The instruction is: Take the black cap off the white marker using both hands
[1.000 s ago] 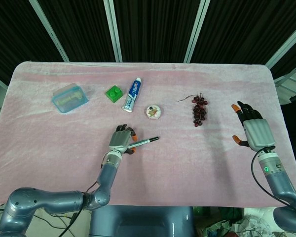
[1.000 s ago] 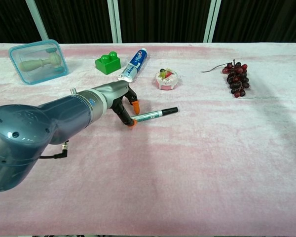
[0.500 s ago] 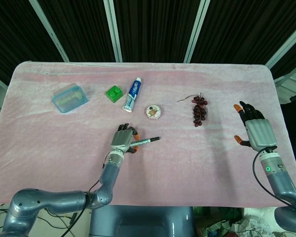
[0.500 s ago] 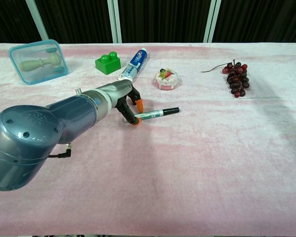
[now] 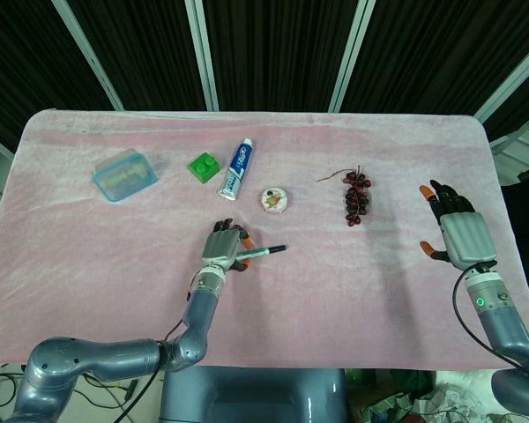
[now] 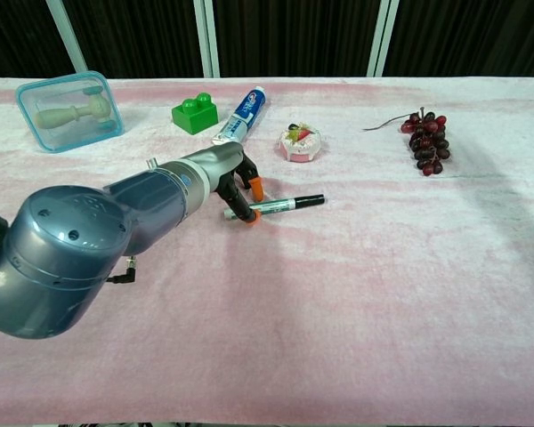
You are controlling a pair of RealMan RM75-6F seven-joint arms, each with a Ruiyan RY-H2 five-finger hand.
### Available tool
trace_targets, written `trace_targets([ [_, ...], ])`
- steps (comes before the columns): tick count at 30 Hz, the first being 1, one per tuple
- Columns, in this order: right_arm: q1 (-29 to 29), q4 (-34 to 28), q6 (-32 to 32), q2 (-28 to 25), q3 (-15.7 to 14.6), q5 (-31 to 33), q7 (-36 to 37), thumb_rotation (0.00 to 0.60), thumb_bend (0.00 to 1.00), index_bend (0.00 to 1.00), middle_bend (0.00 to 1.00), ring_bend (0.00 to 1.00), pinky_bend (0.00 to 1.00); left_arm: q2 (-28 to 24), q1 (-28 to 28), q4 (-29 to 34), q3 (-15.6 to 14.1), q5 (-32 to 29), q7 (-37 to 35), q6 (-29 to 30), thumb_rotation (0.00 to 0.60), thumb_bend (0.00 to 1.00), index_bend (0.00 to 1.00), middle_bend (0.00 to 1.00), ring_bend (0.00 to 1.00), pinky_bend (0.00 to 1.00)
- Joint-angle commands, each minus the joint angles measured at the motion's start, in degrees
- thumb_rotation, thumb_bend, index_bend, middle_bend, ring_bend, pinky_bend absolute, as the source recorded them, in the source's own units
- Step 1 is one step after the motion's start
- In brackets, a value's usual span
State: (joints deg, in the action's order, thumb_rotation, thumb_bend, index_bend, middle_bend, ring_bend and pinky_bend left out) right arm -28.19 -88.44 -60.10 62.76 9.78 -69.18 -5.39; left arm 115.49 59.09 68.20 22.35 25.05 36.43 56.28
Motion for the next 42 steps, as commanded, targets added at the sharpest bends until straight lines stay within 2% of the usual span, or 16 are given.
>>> trace_targets([
  [1, 0.0, 0.0, 0.0, 0.0, 0.0, 0.0, 0.0, 0.6, 0.16, 0.07, 0.0, 0.04, 0.16, 0.0, -0.1, 0.2, 0.0, 0.0, 0.1, -0.1, 0.6, 0.34, 0.46, 0.22, 0.0, 0.0],
  [16, 0.2, 0.5, -0.1, 0.2, 0.2, 0.1, 0.2, 0.6, 0.16, 0.07, 0.0, 0.04, 0.16, 0.9, -0.2, -1.0, -0.3, 1.1, 0.5, 0.4, 0.6, 0.38, 0.5, 0.23, 0.0, 0.0],
  [23, 0.3, 0.4, -0.2, 0.2, 0.2, 0.2, 0.2, 0.6, 0.16, 0.07, 0.0, 0.04, 0.16, 1.3, -0.4, -1.7, -0.4, 1.6, 0.4, 0.4, 0.6, 0.32, 0.48, 0.23, 0.0, 0.0],
  [30, 0.3, 0.5, 0.0, 0.3, 0.1, 0.2, 0.3, 0.6, 0.16, 0.07, 0.01, 0.05, 0.16, 1.5, -0.7, -2.1, -0.5, 1.9, 0.2, 0.0, 0.6, 0.32, 0.48, 0.24, 0.0, 0.0],
  [42, 0.5, 0.9, 0.0, 0.2, 0.0, -0.2, 0.7, 0.6, 0.16, 0.06, 0.01, 0.05, 0.16, 2.1, -1.1, -3.1, 0.0, 2.4, -0.5, -0.1, 0.6, 0.45, 0.57, 0.29, 0.0, 0.0],
])
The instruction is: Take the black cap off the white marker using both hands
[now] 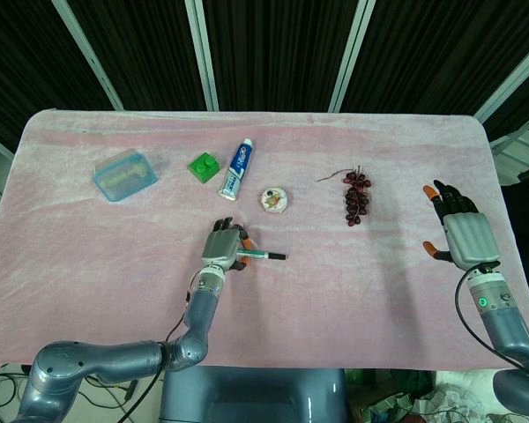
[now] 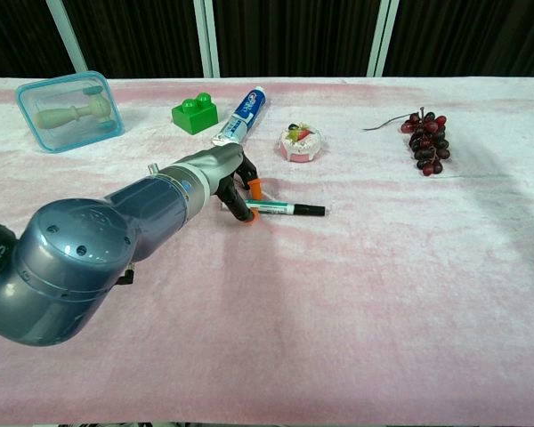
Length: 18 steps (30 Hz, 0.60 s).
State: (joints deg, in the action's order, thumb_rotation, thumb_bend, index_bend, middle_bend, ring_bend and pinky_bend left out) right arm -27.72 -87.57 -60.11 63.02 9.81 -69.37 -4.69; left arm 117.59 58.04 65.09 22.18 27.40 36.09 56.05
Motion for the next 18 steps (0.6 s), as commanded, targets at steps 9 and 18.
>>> trace_targets([
  [9, 0.2, -1.6, -0.6, -0.9, 0.2, -0.7, 0.4, 0.6, 0.16, 0.06, 0.01, 0.05, 0.16, -2.7, -1.6, 4.1, 2.5, 1.2, -2.5, 1.7, 0.6, 0.48, 0.62, 0.32, 0.0, 0.0],
  [18, -1.4, -9.3, 4.4, -2.7, 1.5, 0.9, 6.5, 0.6, 0.15, 0.07, 0.01, 0.05, 0.16, -11.4, -6.2, 15.2, 7.0, 2.8, -11.5, -1.1, 0.6, 0.52, 0.63, 0.33, 0.0, 0.0],
])
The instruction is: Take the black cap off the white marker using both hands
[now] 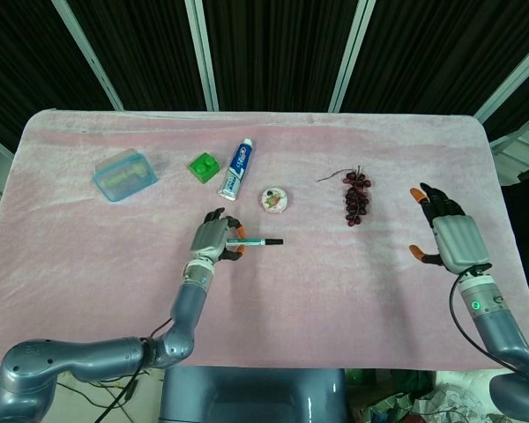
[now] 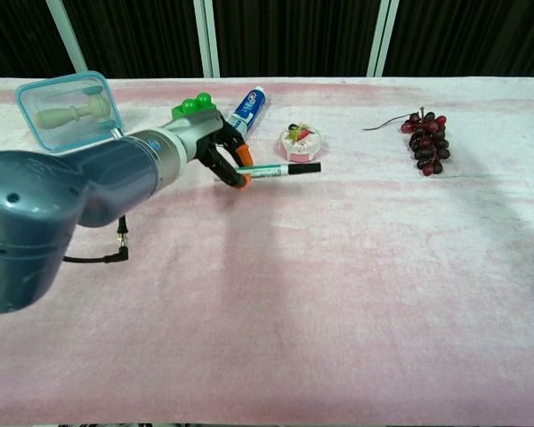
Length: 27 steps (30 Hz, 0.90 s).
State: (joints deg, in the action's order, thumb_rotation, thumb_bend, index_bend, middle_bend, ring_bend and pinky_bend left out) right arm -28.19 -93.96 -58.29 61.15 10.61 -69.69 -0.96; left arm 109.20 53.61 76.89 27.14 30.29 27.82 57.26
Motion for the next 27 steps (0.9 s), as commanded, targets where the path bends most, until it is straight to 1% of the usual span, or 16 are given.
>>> trace_targets([
  [1, -1.3, -4.4, 3.8, -1.0, 1.2, 2.0, 4.3, 0.6, 0.14, 0.08, 0.01, 0.05, 0.16, -4.0, -2.0, 4.3, 2.3, -0.1, -3.7, -3.0, 0.6, 0.52, 0.63, 0.33, 0.0, 0.0],
  [4, -2.7, -7.5, 7.1, -1.3, 2.6, 4.7, 7.7, 0.6, 0.14, 0.1, 0.01, 0.05, 0.16, -6.1, -2.1, 6.6, 2.2, 0.6, -3.6, -3.6, 0.6, 0.52, 0.64, 0.33, 0.0, 0.0],
  [7, -5.2, -9.2, 10.4, -0.8, 3.9, 8.4, 8.1, 0.6, 0.13, 0.12, 0.01, 0.05, 0.16, -7.7, -1.2, 8.9, 2.1, -0.5, -2.7, -3.6, 0.6, 0.52, 0.64, 0.33, 0.0, 0.0],
  [9, -7.4, -9.6, 11.0, 0.8, 5.0, 10.1, 6.6, 0.6, 0.13, 0.13, 0.01, 0.05, 0.16, -8.5, 0.1, 9.9, 2.0, -2.4, -0.7, -3.4, 0.6, 0.52, 0.64, 0.33, 0.0, 0.0],
  [13, -10.2, -10.7, 10.6, 2.8, 6.2, 14.7, 3.5, 0.6, 0.13, 0.15, 0.0, 0.04, 0.16, -10.2, 3.9, 10.8, 1.7, -10.2, 4.6, -2.5, 0.6, 0.52, 0.65, 0.33, 0.0, 0.0],
  [15, -11.0, -11.0, 9.9, 3.4, 6.6, 15.8, 2.7, 0.6, 0.13, 0.17, 0.0, 0.04, 0.16, -10.6, 5.6, 10.3, 1.1, -12.3, 7.2, -1.3, 0.6, 0.52, 0.65, 0.33, 0.0, 0.0],
  [20, -11.9, -11.0, 9.2, 4.3, 6.5, 17.3, 1.2, 0.6, 0.13, 0.21, 0.0, 0.03, 0.16, -10.4, 7.8, 9.3, 0.7, -14.5, 9.6, 0.7, 0.6, 0.52, 0.65, 0.33, 0.0, 0.0],
  [23, -12.5, -10.9, 9.1, 5.0, 6.0, 19.7, -0.1, 0.6, 0.13, 0.22, 0.0, 0.03, 0.16, -9.7, 8.5, 8.8, 1.2, -15.5, 9.0, 1.2, 0.6, 0.52, 0.65, 0.33, 0.0, 0.0],
  [27, -13.4, -11.7, 9.5, 6.0, 5.6, 22.8, -0.9, 0.6, 0.13, 0.24, 0.0, 0.03, 0.16, -8.7, 9.3, 7.7, 1.1, -15.9, 8.5, 1.3, 0.6, 0.52, 0.65, 0.33, 0.0, 0.0],
])
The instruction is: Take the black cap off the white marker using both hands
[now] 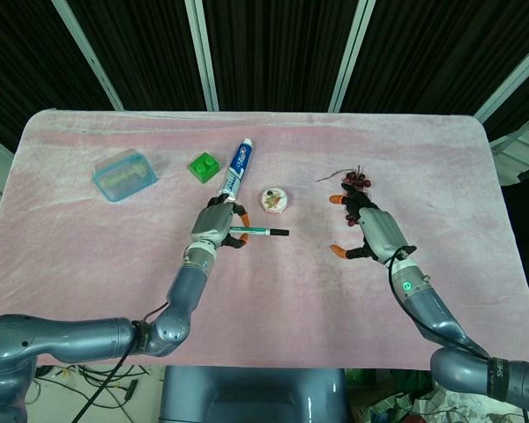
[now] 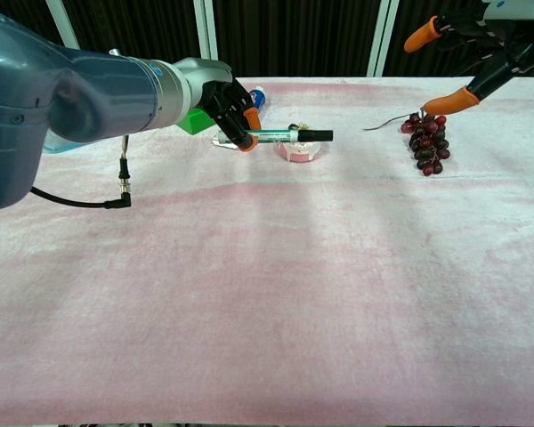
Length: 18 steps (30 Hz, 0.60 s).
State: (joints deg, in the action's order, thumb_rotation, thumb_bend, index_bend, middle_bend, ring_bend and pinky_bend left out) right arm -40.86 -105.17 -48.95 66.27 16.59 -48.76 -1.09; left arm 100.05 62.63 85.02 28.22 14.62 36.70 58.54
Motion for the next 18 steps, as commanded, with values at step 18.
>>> trace_targets([
  [18, -4.8, 6.7, -4.5, 13.2, -1.1, 10.6, -5.7, 0.6, 0.13, 0.27, 0.0, 0.03, 0.16, 2.2, 0.5, -1.9, -0.9, 1.7, -5.3, -0.1, 0.6, 0.54, 0.68, 0.35, 0.0, 0.0],
])
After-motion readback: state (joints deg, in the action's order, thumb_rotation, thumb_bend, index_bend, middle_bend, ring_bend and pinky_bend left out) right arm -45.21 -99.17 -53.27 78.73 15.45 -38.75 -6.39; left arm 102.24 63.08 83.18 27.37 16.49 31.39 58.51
